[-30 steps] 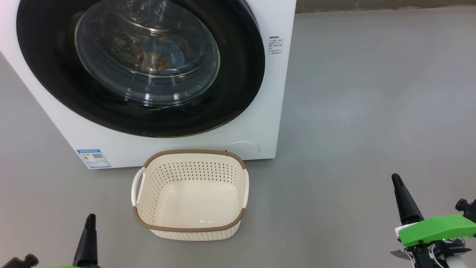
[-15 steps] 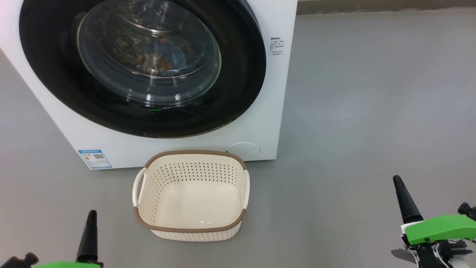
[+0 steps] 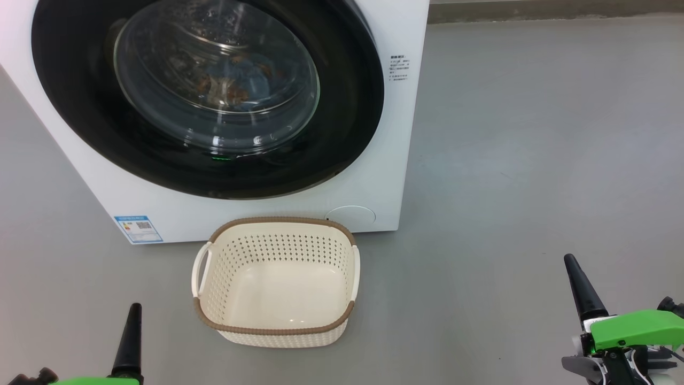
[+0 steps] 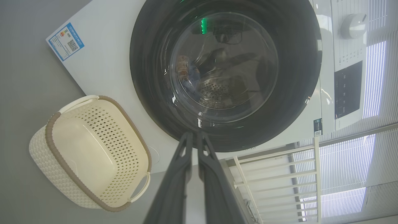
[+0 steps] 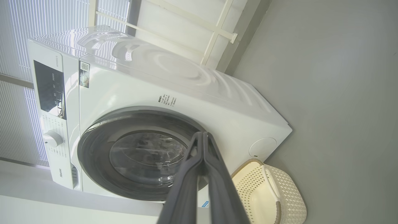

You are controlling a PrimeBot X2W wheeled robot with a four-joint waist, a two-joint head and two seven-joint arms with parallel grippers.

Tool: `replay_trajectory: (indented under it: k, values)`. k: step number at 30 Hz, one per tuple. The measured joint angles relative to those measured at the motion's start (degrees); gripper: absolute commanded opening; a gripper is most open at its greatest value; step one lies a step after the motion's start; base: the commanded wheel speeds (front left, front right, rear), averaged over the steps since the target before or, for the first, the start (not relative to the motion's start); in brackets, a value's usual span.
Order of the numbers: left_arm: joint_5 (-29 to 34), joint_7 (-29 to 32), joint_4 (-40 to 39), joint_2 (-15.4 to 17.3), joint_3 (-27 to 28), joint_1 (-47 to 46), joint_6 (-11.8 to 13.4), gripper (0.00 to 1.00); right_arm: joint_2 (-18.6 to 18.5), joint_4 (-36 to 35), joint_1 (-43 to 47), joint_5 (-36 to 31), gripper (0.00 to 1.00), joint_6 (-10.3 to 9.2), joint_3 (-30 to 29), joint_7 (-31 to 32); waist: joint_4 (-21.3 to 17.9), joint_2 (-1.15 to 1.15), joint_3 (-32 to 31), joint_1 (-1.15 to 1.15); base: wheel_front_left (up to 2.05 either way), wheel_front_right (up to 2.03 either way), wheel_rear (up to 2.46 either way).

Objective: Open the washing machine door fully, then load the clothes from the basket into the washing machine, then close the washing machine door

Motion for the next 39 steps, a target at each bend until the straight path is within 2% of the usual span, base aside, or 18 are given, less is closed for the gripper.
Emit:
replay_trajectory:
  k: [32, 39]
  values:
    - [-13.9, 5.1, 0.0, -3.5, 2.8, -1.3, 0.0, 0.00, 2.4, 0.6, -0.2, 16.5, 0.00, -0.09, -4.0, 5.0, 0.5, 0.00, -0.6, 0.00, 0.00, 0.00, 0.00]
    - [-14.0, 5.1, 0.0, -3.5, 2.8, -1.3, 0.0, 0.00, 2.5, 0.6, -0.2, 16.5, 0.00, -0.09, -4.5, 5.1, 0.5, 0.00, -0.6, 0.00, 0.00, 0.00, 0.00]
